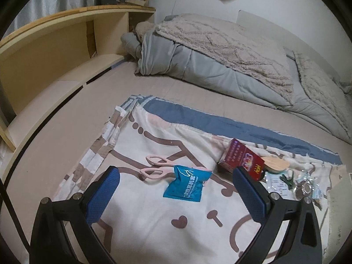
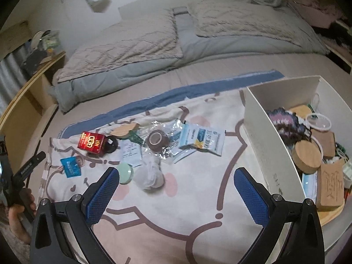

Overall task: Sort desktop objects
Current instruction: 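Lower the left gripper onto the pink eyelash curler beside the blue packet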

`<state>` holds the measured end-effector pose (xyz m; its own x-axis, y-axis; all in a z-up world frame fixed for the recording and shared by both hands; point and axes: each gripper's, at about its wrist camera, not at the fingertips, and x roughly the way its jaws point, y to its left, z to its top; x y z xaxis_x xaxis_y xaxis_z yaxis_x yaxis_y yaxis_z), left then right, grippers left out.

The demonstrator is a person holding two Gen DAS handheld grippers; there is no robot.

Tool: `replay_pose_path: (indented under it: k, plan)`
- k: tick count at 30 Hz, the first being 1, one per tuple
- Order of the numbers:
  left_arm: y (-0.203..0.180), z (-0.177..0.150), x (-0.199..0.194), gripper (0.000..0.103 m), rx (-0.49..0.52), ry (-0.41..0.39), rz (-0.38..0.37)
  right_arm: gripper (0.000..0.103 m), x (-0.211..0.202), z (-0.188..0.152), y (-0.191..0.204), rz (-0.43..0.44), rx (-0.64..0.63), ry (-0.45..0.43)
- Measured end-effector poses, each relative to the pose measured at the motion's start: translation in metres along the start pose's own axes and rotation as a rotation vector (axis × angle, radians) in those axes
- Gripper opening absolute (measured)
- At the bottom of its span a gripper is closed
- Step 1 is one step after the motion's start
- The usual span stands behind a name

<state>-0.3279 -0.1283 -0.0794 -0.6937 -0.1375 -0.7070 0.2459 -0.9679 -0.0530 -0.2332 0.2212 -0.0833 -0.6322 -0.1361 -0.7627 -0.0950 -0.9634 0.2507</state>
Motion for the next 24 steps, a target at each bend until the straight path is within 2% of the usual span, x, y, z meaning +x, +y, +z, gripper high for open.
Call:
replay_pose_path:
  k: [5, 11, 16, 21, 24]
  plan:
    - [0.001, 0.001, 0.026, 0.103, 0.002, 0.009, 0.056, 0.103, 0.012, 0.001, -0.005, -0.024, 0.005, 0.026]
    - [0.005, -0.004, 0.064, 0.103, 0.047, 0.035, 0.123, 0.103, 0.014, -0.004, -0.002, 0.023, -0.043, -0.037]
    - [0.012, -0.002, 0.085, 0.103, 0.005, 0.064, 0.123, 0.103, 0.014, -0.008, 0.008, -0.033, -0.084, -0.086]
    - [0.009, 0.008, 0.097, 0.103, -0.011, 0.065, 0.117, 0.103, 0.023, -0.012, 0.016, -0.006, -0.126, -0.072]
    - [0.004, 0.010, 0.106, 0.103, 0.033, 0.070, 0.160, 0.103, 0.027, -0.015, 0.018, 0.009, -0.137, -0.055]
